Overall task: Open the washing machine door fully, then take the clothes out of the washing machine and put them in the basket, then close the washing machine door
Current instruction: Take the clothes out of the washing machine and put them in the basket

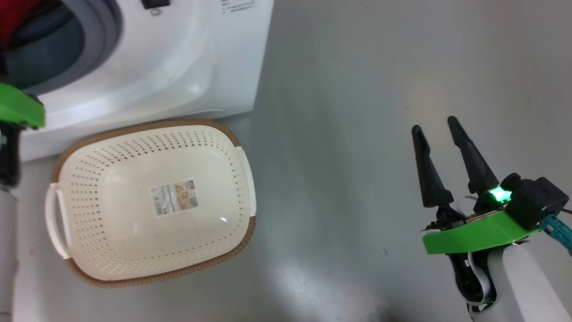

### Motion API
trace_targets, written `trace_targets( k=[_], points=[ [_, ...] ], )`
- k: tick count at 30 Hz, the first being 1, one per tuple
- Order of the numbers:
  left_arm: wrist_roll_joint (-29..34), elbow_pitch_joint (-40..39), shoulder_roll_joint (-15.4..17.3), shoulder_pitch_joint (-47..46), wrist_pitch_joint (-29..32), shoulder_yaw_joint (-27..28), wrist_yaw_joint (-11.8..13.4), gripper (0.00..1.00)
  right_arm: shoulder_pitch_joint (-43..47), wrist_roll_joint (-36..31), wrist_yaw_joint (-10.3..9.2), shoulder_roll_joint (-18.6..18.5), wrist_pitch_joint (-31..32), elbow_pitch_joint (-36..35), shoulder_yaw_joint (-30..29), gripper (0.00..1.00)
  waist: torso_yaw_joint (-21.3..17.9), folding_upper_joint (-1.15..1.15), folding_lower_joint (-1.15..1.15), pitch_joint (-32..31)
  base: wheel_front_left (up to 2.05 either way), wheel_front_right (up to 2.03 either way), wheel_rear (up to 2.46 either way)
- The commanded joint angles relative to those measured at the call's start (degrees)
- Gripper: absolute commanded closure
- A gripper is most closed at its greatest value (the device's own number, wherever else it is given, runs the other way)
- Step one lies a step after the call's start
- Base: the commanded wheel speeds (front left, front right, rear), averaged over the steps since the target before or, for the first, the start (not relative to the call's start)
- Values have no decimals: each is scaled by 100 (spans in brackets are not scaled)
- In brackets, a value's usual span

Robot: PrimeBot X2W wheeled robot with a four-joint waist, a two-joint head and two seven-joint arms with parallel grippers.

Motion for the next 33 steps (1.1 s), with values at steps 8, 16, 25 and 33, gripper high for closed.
trace_targets(
  k=[8,16,25,33],
  points=[
    [9,-1172,-307,1061,-29,873,9,100,221,-129,2,3,-36,-55,-91,0,400,0,0,-467,0,0,0],
    [-59,-2220,-627,2020,-29,1169,9,100,357,-144,2,3,-36,30,-155,0,539,0,0,-791,0,0,0],
    [78,-3546,-1095,3153,-29,1384,9,100,557,-93,2,3,-36,71,-218,0,600,0,0,-1116,0,0,0],
    [188,-4765,-1519,3953,-29,1604,9,100,688,-45,2,3,-36,58,-249,0,614,0,0,-1260,0,0,0]
  ],
)
